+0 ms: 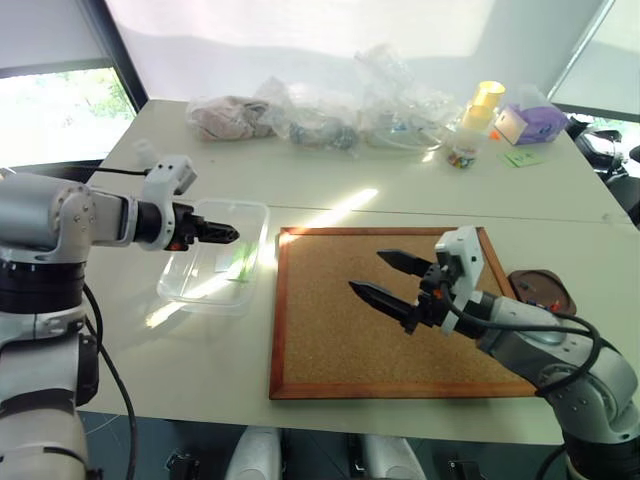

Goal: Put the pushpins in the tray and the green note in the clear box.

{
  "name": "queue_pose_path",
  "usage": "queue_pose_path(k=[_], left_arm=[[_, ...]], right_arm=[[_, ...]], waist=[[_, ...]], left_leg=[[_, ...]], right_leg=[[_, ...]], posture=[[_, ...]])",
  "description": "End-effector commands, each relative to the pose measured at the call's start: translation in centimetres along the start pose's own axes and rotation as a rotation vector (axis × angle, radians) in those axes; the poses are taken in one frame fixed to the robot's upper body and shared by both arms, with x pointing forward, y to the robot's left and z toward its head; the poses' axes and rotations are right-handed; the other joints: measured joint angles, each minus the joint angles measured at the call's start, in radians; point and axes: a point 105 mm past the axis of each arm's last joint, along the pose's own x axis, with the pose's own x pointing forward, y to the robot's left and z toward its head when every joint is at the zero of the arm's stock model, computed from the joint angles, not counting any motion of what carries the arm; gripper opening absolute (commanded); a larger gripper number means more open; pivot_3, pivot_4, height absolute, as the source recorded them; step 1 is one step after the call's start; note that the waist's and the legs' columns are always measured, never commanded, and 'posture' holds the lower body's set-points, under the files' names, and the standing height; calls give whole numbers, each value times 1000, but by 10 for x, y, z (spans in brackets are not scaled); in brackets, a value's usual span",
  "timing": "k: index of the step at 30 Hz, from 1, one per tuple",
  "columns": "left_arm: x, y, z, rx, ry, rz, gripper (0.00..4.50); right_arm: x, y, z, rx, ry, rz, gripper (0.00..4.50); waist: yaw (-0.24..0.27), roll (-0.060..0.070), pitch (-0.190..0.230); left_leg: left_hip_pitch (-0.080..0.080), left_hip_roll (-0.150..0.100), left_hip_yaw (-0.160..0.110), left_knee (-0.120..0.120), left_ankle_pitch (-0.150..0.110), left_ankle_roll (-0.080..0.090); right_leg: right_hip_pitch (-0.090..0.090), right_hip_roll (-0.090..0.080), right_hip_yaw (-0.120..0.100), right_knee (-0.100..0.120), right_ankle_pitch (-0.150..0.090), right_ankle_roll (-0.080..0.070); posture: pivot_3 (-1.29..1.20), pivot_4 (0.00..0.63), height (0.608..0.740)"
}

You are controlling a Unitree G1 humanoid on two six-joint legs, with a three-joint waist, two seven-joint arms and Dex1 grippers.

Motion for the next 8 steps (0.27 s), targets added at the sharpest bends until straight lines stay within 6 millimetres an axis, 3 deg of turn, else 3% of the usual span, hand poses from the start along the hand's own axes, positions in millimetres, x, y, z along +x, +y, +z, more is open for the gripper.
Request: queue_pose_path(k=[1, 5, 8], left_arm=[[-12, -18, 23, 278, -200, -73, 3648], [-22, -54, 22, 330, -321, -287, 3648], [-20, -69, 20, 335, -353, -358, 3648]], right_arm=[[-14, -13, 7, -27, -42, -88, 4500], [-43, -26, 7, -2, -58, -216, 4500], [-63, -30, 5, 4, -50, -293, 4500]], waist=[[2, 0, 0], [12, 0, 0], [14, 0, 0]], left_leg=[[0, 0, 1, -1, 0, -1], [-2, -1, 1, -1, 2, -3], [-3, -3, 0, -1, 2, -3]], right_leg=[[-1, -1, 0, 0, 0, 0], [-1, -6, -2, -1, 0, -1], [-1, -8, -3, -2, 0, 0]], posture=[[0, 150, 740], [0, 150, 740], [0, 150, 740]])
